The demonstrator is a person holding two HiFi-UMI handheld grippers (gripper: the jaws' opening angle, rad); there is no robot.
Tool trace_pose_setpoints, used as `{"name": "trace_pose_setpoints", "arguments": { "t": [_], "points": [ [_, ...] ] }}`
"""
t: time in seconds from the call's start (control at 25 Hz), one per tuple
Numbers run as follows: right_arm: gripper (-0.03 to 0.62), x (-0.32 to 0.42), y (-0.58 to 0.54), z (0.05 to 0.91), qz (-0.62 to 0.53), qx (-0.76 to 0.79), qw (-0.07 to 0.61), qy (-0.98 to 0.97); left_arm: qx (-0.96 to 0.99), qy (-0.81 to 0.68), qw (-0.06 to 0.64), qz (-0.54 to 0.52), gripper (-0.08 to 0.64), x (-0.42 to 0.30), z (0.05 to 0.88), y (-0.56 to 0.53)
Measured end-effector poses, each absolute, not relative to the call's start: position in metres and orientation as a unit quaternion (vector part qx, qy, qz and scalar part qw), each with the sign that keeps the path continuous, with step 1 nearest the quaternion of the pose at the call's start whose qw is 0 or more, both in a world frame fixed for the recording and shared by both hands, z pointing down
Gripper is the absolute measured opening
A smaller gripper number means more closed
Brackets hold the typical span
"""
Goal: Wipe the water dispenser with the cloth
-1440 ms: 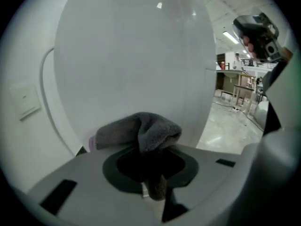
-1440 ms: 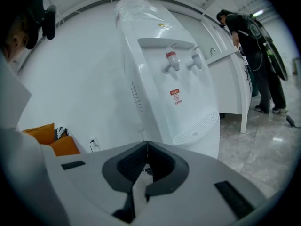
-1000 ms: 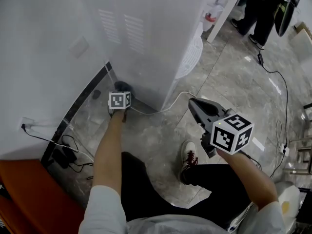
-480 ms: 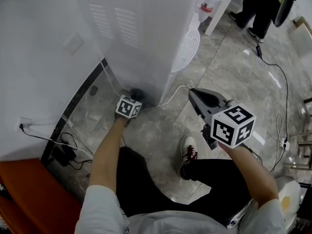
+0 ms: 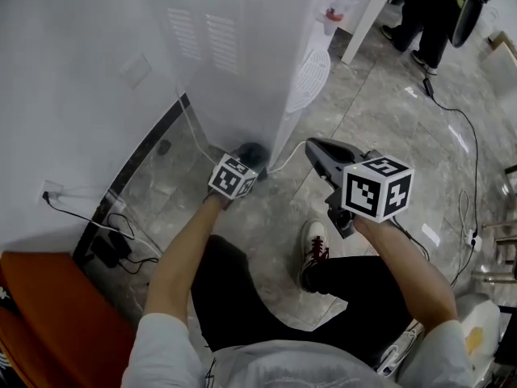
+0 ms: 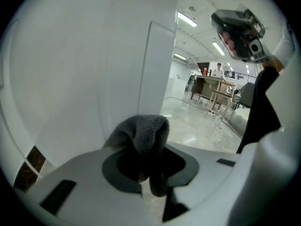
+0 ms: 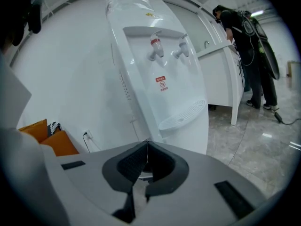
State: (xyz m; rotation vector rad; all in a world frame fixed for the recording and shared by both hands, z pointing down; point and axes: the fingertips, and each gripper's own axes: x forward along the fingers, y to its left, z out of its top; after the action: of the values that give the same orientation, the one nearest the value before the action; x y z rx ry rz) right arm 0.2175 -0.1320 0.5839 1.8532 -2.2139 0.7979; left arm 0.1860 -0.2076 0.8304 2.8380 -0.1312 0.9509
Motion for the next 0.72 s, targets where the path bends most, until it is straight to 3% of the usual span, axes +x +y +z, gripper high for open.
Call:
{"name": "trace_pose_setpoints", "arguments": {
  "t": [0.32, 0.72],
  "points": [
    [0.015, 0.179, -0.154, 0.549, 0.162, 0.606, 0.122, -0.769, 0.969, -0.104, 0.019, 0.225, 0.087, 0.169, 0.701, -0.217],
    [0.015, 0.135, -0.182, 0.517, 0.088, 0.572, 0.128, -0.805, 0.956, -0.241, -0.068, 0.152, 0.087, 0.079, 0.569, -0.253]
  ]
}}
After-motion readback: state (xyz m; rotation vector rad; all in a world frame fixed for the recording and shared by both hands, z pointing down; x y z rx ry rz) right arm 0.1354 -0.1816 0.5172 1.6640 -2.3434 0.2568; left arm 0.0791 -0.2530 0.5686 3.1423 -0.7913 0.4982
